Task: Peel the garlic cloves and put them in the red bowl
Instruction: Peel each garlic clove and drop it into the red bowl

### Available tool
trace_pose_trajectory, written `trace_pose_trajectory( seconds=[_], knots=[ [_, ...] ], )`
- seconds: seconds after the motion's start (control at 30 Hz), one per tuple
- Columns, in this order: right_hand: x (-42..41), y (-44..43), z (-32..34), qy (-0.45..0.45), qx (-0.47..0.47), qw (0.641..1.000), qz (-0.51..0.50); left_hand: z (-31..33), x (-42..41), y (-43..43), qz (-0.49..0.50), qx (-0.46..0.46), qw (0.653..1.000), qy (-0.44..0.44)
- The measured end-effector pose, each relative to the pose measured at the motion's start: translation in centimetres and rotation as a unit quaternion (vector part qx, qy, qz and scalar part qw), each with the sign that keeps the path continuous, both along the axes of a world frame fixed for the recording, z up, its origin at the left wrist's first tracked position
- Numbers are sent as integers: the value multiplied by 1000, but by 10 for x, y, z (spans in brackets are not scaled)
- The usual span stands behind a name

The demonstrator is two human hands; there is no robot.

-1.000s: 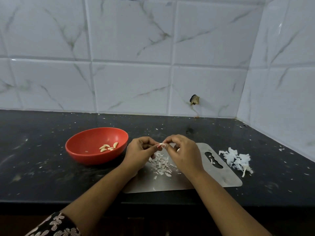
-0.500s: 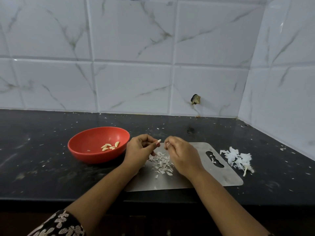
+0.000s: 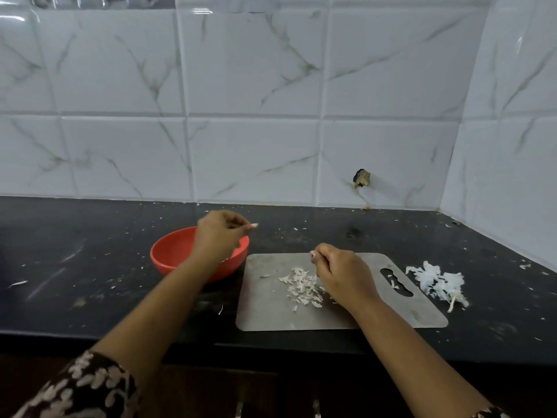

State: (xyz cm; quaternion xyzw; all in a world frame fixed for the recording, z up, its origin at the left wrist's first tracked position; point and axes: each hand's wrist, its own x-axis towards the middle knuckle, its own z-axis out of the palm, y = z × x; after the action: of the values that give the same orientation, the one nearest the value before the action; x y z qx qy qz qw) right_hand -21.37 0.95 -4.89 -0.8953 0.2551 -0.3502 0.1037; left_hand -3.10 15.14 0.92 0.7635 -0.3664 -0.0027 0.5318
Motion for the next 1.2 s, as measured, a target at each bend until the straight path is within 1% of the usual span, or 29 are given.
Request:
trace_pose_trajectory(
  seconds=[0.07, 0.13, 0.27, 0.37, 0.53, 0.67, 0.73, 0.8, 0.87, 0.9, 0.97, 1.03, 1.07, 1.1, 1.2],
  knots=[
    [1, 1, 0, 12, -7, 1000, 2, 9, 29, 12, 23, 101, 995, -6],
    [2, 2, 0, 21, -14, 1000, -2, 12, 50, 19, 39, 163, 986, -12],
    [2, 2, 0, 25, -12, 1000, 3, 7, 76, 24, 62, 256, 964, -38],
    [2, 2, -1, 30, -14, 999, 9, 1, 84, 21, 63, 286, 955, -38],
    [2, 0, -1, 8, -4, 1000, 14, 1, 86, 14, 53, 298, 952, -50],
    [0, -2, 1, -15, 6, 1000, -2, 8, 81, 15, 80, 282, 952, -87],
    [-2, -3, 4, -19, 12, 1000, -15, 12, 72, 14, 100, 264, 951, -124],
    [-6, -7, 6, -30, 16, 999, -36, 17, 55, 12, 99, 217, 957, -165],
    [-13, -15, 8, -76, 43, 995, -57, 23, 28, 6, 56, 149, 971, -177],
    [-18, -20, 8, -98, 64, 991, -67, 25, 12, 3, 15, 119, 978, -169],
    [-28, -29, 6, -101, 103, 987, -76, 24, -18, -6, -92, 88, 984, -126],
    [-37, -33, 2, -69, 138, 986, -62, 14, -42, -17, -182, 120, 971, -93],
    [-41, -32, 0, -47, 144, 987, -56, 6, -50, -24, -206, 152, 962, -97],
    [-42, -31, -1, -23, 139, 989, -51, -2, -58, -30, -216, 178, 953, -115],
    [-43, -26, -3, 45, 91, 993, -56, -34, -74, -41, -223, 229, 924, -212]
  ],
)
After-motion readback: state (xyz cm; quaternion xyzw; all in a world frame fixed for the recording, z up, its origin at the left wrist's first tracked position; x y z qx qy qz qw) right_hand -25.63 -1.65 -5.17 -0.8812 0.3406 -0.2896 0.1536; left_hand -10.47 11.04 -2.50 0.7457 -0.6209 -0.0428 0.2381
